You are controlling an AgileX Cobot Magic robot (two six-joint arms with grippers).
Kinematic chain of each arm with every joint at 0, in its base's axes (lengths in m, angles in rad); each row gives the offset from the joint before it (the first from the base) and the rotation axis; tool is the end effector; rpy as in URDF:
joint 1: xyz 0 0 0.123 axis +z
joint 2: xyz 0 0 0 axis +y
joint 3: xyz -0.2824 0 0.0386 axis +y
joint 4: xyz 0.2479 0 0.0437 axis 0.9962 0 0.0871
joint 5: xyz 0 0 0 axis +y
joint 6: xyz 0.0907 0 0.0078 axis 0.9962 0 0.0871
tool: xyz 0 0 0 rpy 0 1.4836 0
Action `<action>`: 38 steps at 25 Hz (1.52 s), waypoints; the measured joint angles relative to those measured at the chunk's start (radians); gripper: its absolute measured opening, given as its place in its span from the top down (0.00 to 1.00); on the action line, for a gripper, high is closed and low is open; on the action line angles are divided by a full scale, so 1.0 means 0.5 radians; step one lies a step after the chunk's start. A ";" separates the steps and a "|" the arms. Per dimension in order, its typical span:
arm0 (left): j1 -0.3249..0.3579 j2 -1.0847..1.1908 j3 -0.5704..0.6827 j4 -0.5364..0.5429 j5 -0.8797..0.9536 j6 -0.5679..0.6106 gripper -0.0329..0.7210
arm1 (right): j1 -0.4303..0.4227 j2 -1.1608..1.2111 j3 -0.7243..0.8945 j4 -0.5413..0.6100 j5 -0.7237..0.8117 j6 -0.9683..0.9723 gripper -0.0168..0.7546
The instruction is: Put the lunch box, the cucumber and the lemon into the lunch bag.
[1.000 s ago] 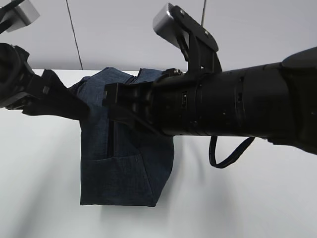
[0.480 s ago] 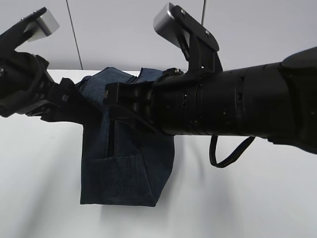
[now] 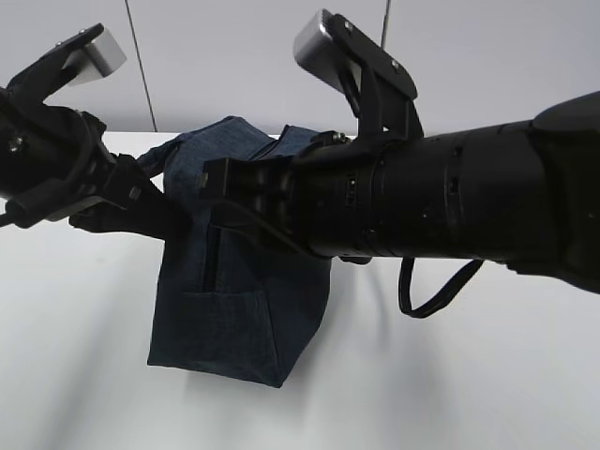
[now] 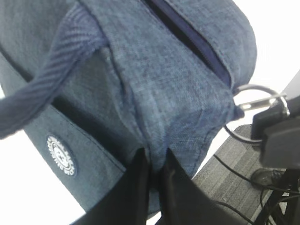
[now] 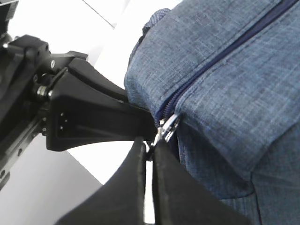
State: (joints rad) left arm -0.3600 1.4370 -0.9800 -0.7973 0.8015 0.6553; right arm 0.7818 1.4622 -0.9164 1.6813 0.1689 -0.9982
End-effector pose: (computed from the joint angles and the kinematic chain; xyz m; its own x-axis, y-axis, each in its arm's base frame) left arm 0.2500 -0.1442 0.2723 -0.7639 0.3208 -0.5599 0.5923 0.6930 -0.4110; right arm 0.2188 0.2388 0.2784 -0.7412 0.1428 -0.6559 -0.4301 0.6492 0.6273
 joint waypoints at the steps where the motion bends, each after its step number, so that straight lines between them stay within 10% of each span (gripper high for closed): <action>1: -0.003 0.000 0.000 0.000 0.000 0.000 0.96 | 0.000 0.000 0.000 0.000 0.000 0.000 0.98; 38: -0.086 -0.018 0.135 0.057 -0.180 0.004 0.96 | -0.023 0.015 -0.056 0.017 -0.033 -0.019 0.98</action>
State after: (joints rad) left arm -0.4028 1.4281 -0.9128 -0.7688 0.7114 0.6576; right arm 0.7702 1.4698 -0.9441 1.6896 0.1524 -1.0078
